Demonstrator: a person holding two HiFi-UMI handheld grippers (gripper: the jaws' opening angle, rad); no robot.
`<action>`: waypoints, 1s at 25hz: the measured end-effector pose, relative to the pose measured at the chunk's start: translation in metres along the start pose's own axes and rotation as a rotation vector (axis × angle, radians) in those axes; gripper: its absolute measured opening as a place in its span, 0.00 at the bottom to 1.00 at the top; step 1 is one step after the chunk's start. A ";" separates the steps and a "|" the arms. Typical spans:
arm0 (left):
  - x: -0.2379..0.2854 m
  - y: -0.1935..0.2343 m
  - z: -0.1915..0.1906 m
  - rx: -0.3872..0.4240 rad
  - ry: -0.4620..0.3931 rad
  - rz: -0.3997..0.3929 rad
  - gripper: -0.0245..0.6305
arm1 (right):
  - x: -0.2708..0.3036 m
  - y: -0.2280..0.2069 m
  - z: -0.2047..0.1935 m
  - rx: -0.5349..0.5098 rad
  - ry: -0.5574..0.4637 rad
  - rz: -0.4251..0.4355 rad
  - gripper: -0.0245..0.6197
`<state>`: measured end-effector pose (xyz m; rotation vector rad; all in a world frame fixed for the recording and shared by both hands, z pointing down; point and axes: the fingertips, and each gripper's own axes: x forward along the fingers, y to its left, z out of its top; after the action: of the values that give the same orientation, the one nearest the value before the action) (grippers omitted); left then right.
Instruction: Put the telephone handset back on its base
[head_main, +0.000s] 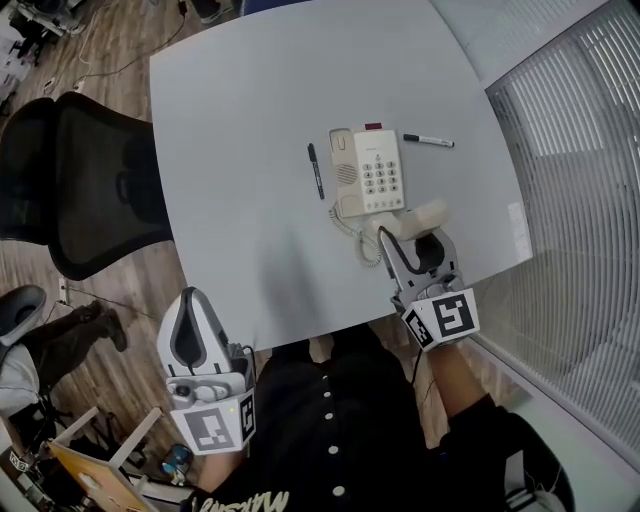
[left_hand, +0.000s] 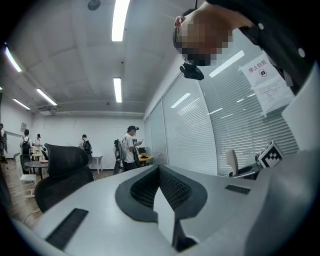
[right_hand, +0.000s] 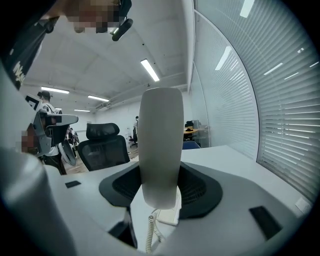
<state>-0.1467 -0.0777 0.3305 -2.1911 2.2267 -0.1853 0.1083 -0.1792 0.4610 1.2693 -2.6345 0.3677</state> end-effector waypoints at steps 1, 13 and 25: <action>0.002 0.000 -0.002 0.001 0.005 -0.003 0.06 | 0.005 -0.001 -0.003 0.004 0.007 -0.002 0.39; 0.017 0.013 -0.041 -0.021 0.104 -0.007 0.06 | 0.048 -0.010 -0.047 0.039 0.104 -0.015 0.39; 0.017 0.020 -0.073 -0.036 0.183 -0.001 0.06 | 0.081 -0.013 -0.082 0.096 0.166 -0.043 0.39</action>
<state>-0.1733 -0.0885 0.4025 -2.2787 2.3372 -0.3625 0.0743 -0.2216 0.5631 1.2628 -2.4731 0.5730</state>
